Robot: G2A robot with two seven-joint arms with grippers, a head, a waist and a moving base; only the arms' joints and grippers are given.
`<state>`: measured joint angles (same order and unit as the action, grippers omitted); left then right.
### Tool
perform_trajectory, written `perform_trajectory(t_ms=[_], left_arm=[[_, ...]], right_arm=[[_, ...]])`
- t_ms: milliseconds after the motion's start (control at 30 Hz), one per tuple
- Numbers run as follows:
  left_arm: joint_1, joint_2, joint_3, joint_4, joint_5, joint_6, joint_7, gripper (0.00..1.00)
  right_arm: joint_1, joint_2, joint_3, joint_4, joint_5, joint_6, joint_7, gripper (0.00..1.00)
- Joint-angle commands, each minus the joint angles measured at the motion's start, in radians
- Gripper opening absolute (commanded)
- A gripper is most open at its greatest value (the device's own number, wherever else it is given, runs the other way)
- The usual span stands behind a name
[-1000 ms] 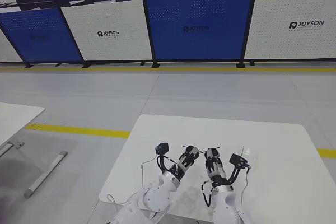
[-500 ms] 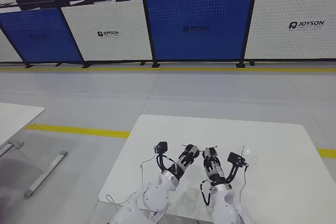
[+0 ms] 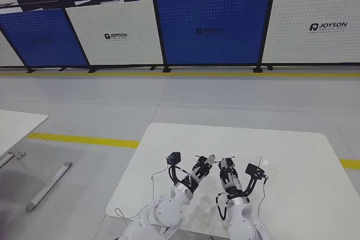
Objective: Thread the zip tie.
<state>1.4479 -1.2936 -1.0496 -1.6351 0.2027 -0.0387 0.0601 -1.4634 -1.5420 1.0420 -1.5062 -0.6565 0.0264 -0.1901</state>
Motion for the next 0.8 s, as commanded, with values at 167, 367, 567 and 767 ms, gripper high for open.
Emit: perform_trajectory(t_ms=[167,367,567,767], left_arm=[[-0.001,-0.002,0.002,0.005,0.004,0.008,-0.001,0.00],[-0.002,-0.003,0.004,0.007,0.007,0.013,-0.001,0.00],[0.000,-0.004,0.002,0.005,0.008,0.010,-0.004,0.00],[0.007,-0.002,-0.005,-0.002,0.003,-0.006,-0.013,0.00]], right_arm=[[-0.001,-0.001,-0.004,0.002,-0.004,-0.005,-0.004,0.00],[-0.003,-0.001,-0.006,0.001,-0.007,-0.008,-0.010,0.00],[-0.005,-0.001,-0.008,0.000,-0.010,-0.006,-0.007,0.00],[-0.006,-0.001,-0.010,-0.002,-0.012,-0.006,-0.001,0.00]])
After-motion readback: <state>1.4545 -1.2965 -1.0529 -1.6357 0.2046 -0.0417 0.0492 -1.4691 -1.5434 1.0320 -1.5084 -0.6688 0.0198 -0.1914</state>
